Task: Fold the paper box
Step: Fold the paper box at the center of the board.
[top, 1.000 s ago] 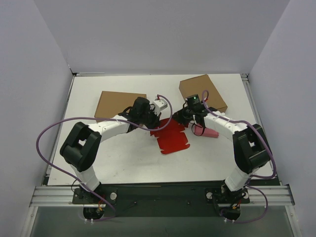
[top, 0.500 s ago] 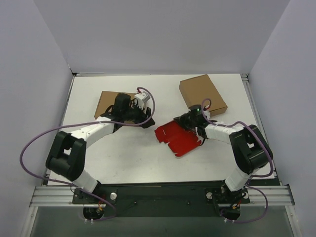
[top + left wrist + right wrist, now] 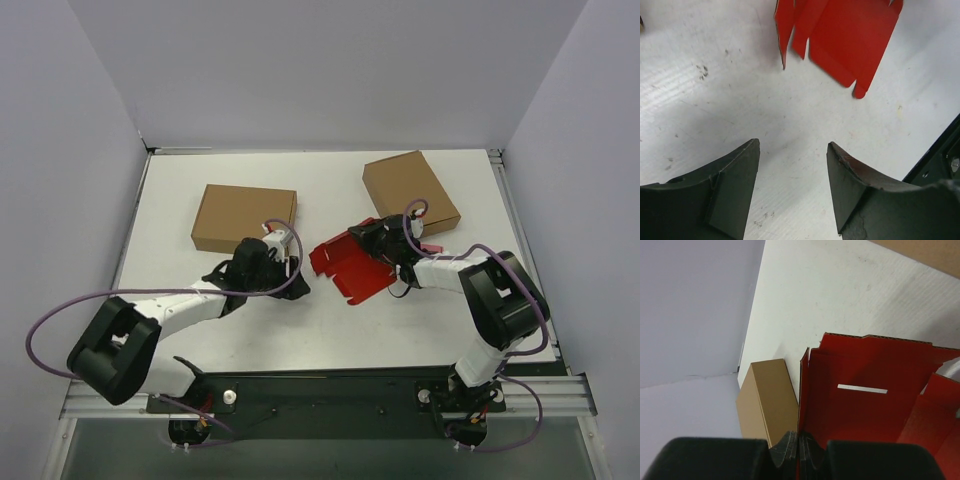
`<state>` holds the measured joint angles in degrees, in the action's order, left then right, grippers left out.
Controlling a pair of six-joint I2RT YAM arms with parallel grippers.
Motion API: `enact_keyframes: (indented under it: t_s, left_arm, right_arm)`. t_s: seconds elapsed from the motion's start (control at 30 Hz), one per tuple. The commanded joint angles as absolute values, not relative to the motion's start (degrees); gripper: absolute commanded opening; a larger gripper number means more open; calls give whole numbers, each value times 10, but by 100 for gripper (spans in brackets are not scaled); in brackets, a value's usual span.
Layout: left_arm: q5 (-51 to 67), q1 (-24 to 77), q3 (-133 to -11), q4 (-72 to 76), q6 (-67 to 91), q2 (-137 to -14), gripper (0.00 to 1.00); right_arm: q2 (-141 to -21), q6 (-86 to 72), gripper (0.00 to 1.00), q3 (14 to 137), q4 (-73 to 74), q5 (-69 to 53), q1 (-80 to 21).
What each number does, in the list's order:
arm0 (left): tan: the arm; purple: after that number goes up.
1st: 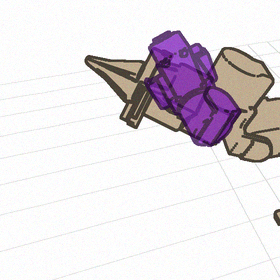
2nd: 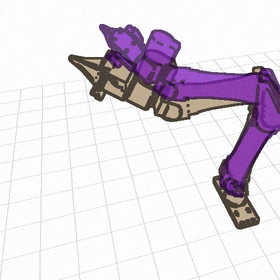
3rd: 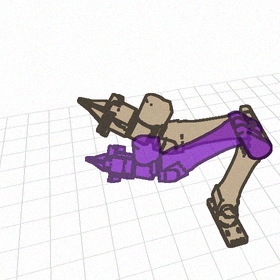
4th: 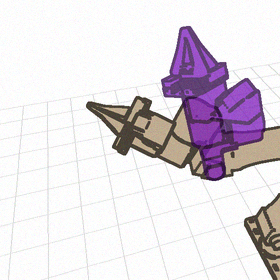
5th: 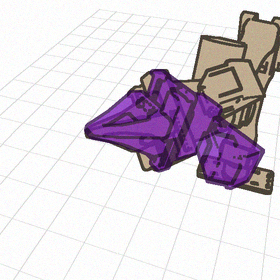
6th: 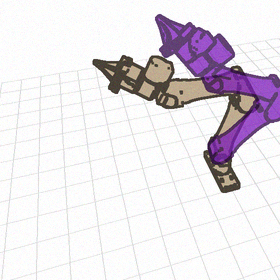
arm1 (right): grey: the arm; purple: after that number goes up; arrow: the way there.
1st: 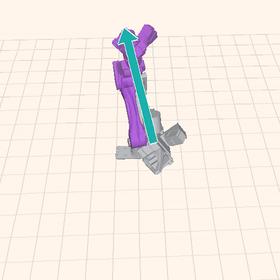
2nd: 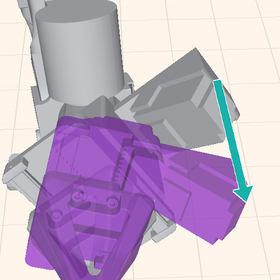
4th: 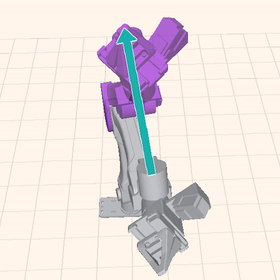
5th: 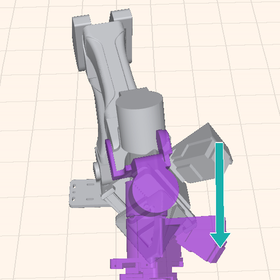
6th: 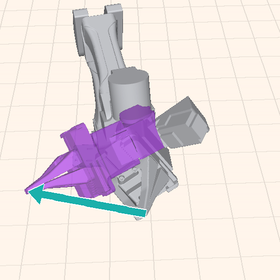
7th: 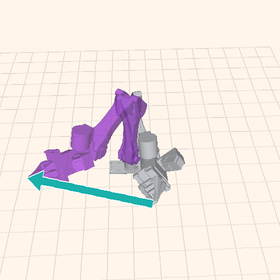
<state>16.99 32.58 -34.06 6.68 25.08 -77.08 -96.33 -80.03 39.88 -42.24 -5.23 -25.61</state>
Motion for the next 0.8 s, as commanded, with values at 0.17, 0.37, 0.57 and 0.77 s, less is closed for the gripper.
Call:
enact_keyframes:
  t_s: [0.17,0.37,0.57,0.77]
  left_arm:
    - [69,342,-325,252,280,-827,52]
    - [48,326,-355,272,262,-904,49]
    - [18,333,-381,289,262,-965,43]
    - [25,344,-429,285,236,-1008,43]
  right_arm:
    - [-939,-788,0,389,-462,-41,-260]
    - [-927,-795,0,373,-464,-46,-257]
    - [-924,-795,0,364,-471,-52,-254]
    - [-919,-793,0,359,-468,-52,-254]
